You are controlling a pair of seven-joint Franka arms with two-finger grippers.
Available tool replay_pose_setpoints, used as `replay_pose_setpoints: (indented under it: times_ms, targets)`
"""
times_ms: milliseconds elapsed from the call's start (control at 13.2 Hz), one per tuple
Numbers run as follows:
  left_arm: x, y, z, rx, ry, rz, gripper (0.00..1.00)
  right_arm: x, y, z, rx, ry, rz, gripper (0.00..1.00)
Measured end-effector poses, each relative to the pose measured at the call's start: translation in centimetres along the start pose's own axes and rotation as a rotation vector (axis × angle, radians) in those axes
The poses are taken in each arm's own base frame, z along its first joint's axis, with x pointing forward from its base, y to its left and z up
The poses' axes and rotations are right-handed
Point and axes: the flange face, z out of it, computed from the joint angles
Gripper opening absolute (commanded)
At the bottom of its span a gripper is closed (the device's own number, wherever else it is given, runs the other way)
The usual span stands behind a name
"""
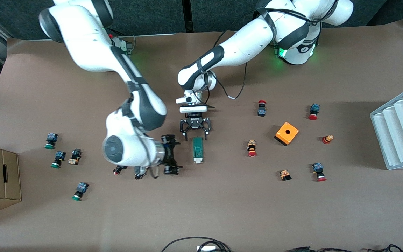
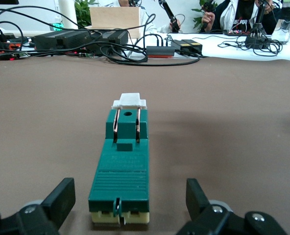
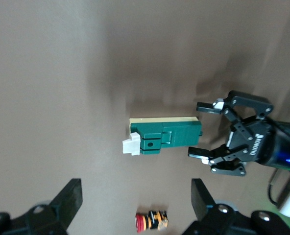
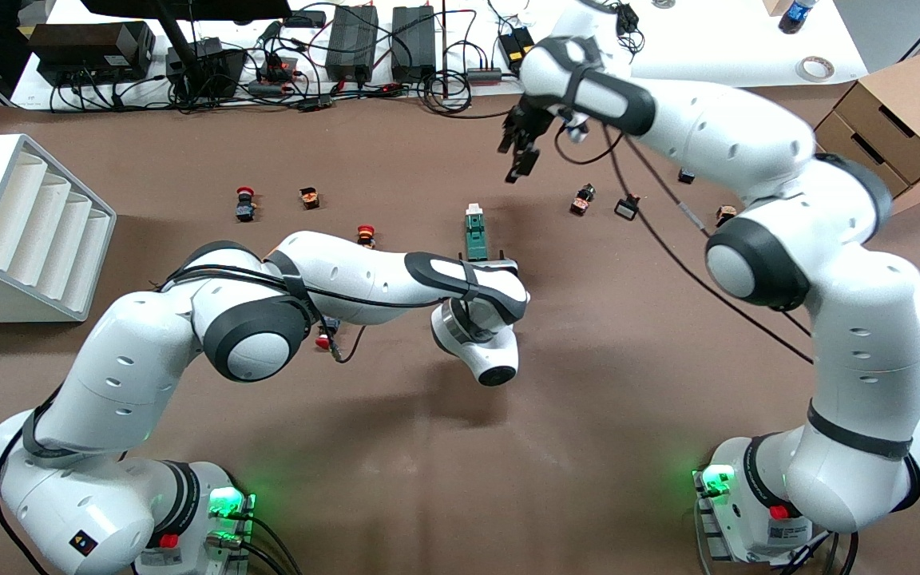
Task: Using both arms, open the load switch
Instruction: 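Grip the green switch base with the right gripper while the left gripper lowers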
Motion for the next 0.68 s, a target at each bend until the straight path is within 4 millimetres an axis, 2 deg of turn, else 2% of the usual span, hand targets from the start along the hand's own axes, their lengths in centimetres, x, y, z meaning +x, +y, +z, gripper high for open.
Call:
replay_pose_setpoints:
  times_ms: [304, 532, 684]
  targets:
    - [-1.0, -0.7, 1.0, -0.012, 0.031, 0.015, 0.94, -2.7, 0.3, 4.4, 0.05, 0.039, 0.004, 0.98]
    - [-1.5, -1.0, 1.5, -0.028, 0.05, 0.027, 0.79, -2.4, -0.1, 6.6, 0.071, 0.047, 0.017, 0.96]
    - [-1.6, -1.0, 1.4, -0.036, 0.057, 0.032, 0.76, -1.9, -0.4, 8.0, 0.075, 0.054, 0.022, 0.95]
